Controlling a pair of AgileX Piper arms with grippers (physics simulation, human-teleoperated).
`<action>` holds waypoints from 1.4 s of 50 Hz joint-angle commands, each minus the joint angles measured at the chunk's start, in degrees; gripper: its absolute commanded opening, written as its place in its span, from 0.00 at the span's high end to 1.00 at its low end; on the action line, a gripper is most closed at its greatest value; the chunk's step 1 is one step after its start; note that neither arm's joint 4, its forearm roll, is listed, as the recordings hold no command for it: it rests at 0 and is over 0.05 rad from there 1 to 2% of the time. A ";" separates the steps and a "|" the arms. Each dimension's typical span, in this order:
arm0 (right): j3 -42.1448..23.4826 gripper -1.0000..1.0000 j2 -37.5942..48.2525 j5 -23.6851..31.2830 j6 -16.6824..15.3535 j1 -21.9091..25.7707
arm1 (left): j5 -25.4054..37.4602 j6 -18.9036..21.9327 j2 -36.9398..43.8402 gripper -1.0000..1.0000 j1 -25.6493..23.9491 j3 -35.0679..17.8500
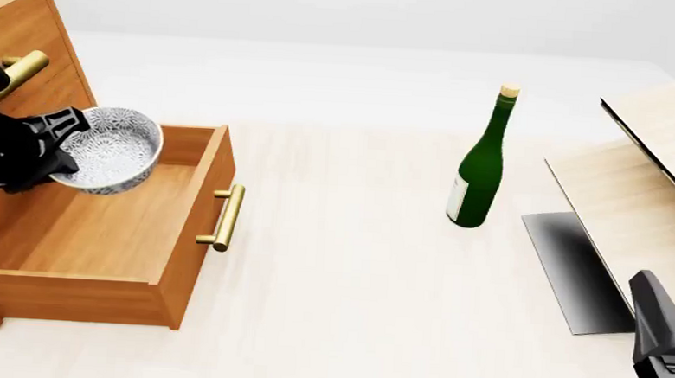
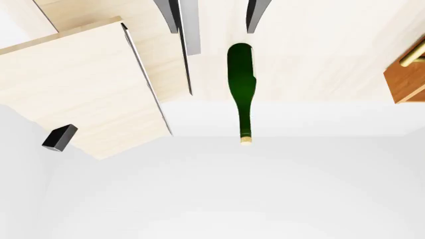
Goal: Put the bowl in the bottom drawer of the cabinet and close it.
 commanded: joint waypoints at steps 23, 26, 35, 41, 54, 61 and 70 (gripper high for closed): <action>0.00 0.00 0.01 0.00 0.01 0.00 | -4.59 0.90 2.77 1.00 3.59 6.18; 0.00 0.00 0.01 0.00 0.00 0.01 | -4.91 1.24 2.95 1.00 3.80 6.47; 0.00 0.00 0.01 0.00 0.00 0.01 | -6.15 2.04 4.27 1.00 4.62 7.61; 0.00 0.00 0.00 0.00 0.00 -0.01 | -7.56 2.32 5.88 1.00 4.78 8.04; 0.00 0.00 0.00 0.00 0.01 0.00 | -9.68 3.02 8.67 1.00 5.31 8.78; 0.00 0.00 0.01 0.00 0.01 0.00 | -10.20 3.21 9.16 1.00 5.32 9.25; 0.00 0.00 0.00 0.00 -0.01 0.01 | -11.29 3.79 10.63 1.00 5.68 9.63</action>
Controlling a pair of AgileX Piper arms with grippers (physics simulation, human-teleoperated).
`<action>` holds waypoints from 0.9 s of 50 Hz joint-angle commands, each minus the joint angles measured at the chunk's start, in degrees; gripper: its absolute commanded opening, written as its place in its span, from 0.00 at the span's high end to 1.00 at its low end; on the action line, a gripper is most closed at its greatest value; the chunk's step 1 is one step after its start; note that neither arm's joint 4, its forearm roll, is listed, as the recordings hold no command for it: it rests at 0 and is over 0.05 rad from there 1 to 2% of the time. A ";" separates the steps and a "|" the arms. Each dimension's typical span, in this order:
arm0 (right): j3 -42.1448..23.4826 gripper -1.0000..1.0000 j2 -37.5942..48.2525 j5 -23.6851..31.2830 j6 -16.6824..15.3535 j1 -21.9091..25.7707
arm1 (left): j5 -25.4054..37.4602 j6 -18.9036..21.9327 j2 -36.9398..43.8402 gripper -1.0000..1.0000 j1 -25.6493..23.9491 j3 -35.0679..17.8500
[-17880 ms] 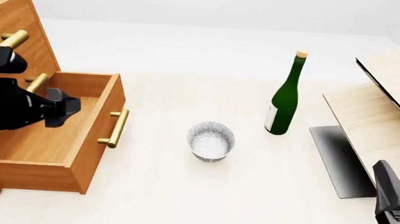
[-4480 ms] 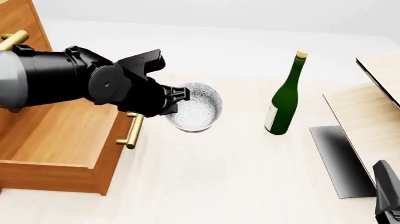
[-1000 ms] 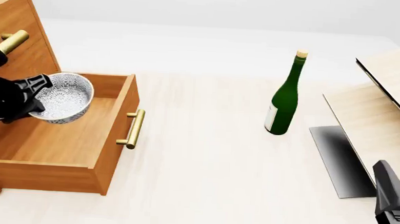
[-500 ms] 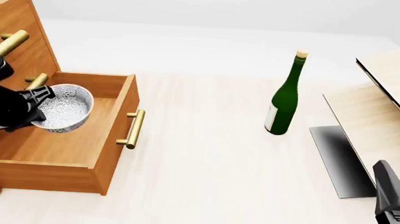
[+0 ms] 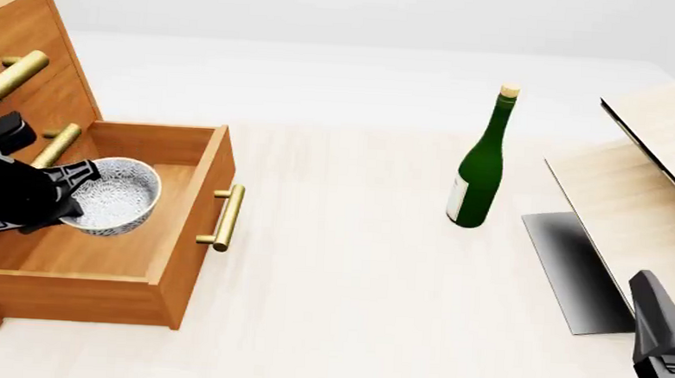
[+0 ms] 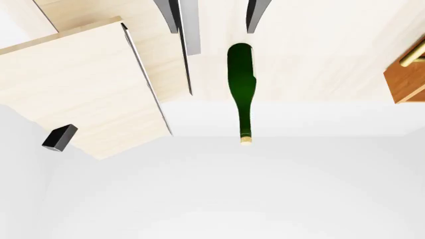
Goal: Put the bowl in the bottom drawer of the cabinet and close it.
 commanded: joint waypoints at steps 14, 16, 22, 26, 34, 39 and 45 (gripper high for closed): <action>0.00 0.00 0.00 0.00 0.00 -0.01 | -2.90 0.80 1.83 1.00 1.29 3.88; 0.00 0.00 0.00 0.00 0.00 0.01 | -3.06 0.87 2.13 1.00 1.33 3.90; 0.00 0.00 0.00 0.00 0.00 0.00 | -3.61 1.36 2.79 1.00 1.86 4.22; 0.00 0.00 -0.01 -0.01 0.00 0.00 | -3.96 1.50 3.06 1.00 2.12 4.37; 0.00 0.00 0.00 0.00 0.00 0.00 | -4.80 1.73 4.44 1.00 2.29 4.44; 0.00 0.00 0.00 0.00 0.00 -0.01 | -5.40 1.84 5.23 1.00 2.42 4.49; 0.00 0.00 0.00 0.00 -0.01 0.00 | -6.18 2.05 6.59 1.00 2.56 4.46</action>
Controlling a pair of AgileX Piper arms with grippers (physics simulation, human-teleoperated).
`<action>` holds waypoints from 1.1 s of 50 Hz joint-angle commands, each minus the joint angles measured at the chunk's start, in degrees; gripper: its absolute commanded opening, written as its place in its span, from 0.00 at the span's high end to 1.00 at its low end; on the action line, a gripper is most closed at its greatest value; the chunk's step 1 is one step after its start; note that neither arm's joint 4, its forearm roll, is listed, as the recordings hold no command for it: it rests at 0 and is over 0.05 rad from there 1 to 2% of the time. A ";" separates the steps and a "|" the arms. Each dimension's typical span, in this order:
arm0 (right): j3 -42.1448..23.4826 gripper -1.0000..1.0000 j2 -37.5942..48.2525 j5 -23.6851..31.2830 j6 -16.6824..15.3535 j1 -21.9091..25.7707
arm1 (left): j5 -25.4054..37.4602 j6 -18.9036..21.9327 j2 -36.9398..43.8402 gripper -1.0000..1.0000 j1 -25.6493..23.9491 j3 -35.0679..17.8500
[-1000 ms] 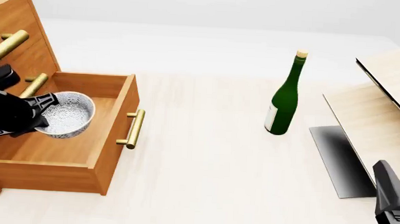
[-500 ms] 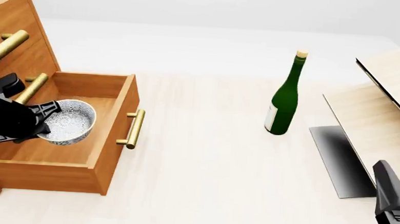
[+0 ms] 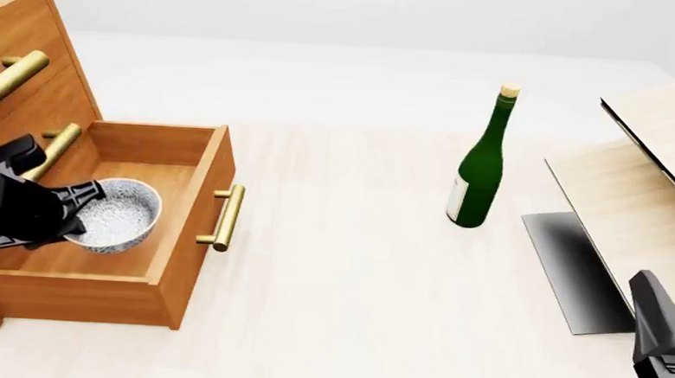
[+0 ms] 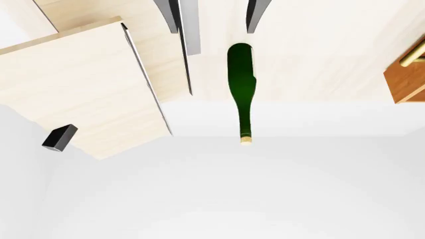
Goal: Put the bowl in the bottom drawer of the cabinet and close it.
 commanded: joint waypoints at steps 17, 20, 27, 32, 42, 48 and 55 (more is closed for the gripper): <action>0.00 0.00 0.00 0.00 -0.01 0.01 | -3.30 0.41 3.71 1.00 1.34 2.36; 0.00 0.00 0.00 0.00 0.00 0.02 | -3.58 0.55 4.04 1.00 1.43 2.51; 0.00 0.00 0.00 0.00 0.00 0.00 | -4.04 0.66 4.59 1.00 1.46 2.73; 0.00 0.00 0.00 0.00 0.01 0.00 | -4.14 0.73 4.61 1.00 1.43 2.96; 0.00 0.00 0.01 0.01 -0.01 0.01 | -4.14 0.73 4.29 1.00 1.15 3.23; 0.00 0.00 0.00 0.00 0.00 0.00 | -4.30 0.20 3.59 1.00 0.40 3.45; 0.00 0.00 0.00 0.00 0.00 0.00 | -4.04 0.42 3.06 0.00 0.01 3.02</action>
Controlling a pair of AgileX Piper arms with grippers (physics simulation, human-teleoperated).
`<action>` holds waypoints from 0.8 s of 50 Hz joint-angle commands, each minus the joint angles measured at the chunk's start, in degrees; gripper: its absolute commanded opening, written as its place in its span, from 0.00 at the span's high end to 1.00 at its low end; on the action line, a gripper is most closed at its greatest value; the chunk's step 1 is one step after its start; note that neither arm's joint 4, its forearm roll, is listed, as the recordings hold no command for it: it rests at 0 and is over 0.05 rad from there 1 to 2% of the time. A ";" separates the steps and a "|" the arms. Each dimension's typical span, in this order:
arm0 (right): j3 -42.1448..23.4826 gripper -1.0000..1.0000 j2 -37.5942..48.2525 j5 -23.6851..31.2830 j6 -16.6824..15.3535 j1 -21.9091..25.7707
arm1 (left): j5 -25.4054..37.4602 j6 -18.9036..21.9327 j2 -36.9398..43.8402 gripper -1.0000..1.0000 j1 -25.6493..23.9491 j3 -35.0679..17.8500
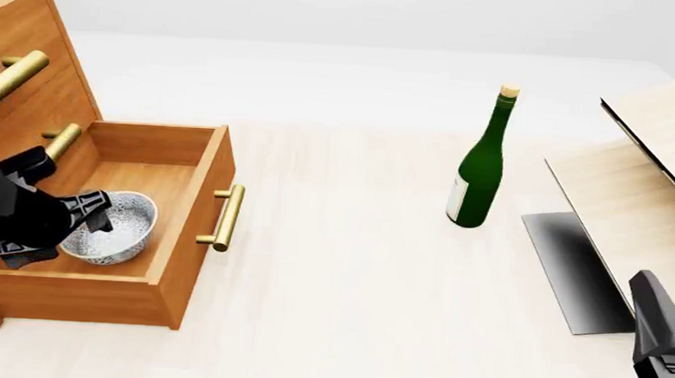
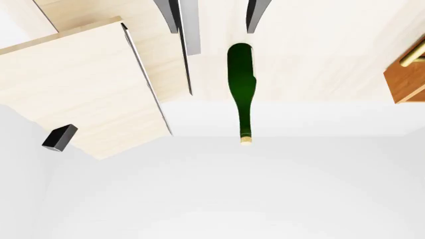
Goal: Put the bowl in the bottom drawer of the cabinet and close it.
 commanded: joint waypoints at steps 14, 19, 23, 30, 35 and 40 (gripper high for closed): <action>0.00 0.00 0.00 0.00 0.00 0.00 | 0.61 -0.03 -3.73 0.00 -0.57 1.86; 0.00 0.00 0.00 0.00 0.00 0.00 | 2.02 0.83 -5.60 0.00 -0.17 1.40; 0.00 0.00 0.00 0.00 0.02 0.00 | 3.85 2.32 -8.40 0.00 0.81 1.46; 0.00 0.00 0.00 0.00 0.01 0.00 | 5.31 3.11 -9.99 0.00 1.07 0.42; 0.00 0.00 0.00 0.00 0.00 0.00 | 6.98 2.39 -14.19 0.00 -0.17 1.84; 0.00 0.00 0.00 0.00 -0.01 0.00 | 8.35 1.97 -17.22 0.00 -1.95 3.05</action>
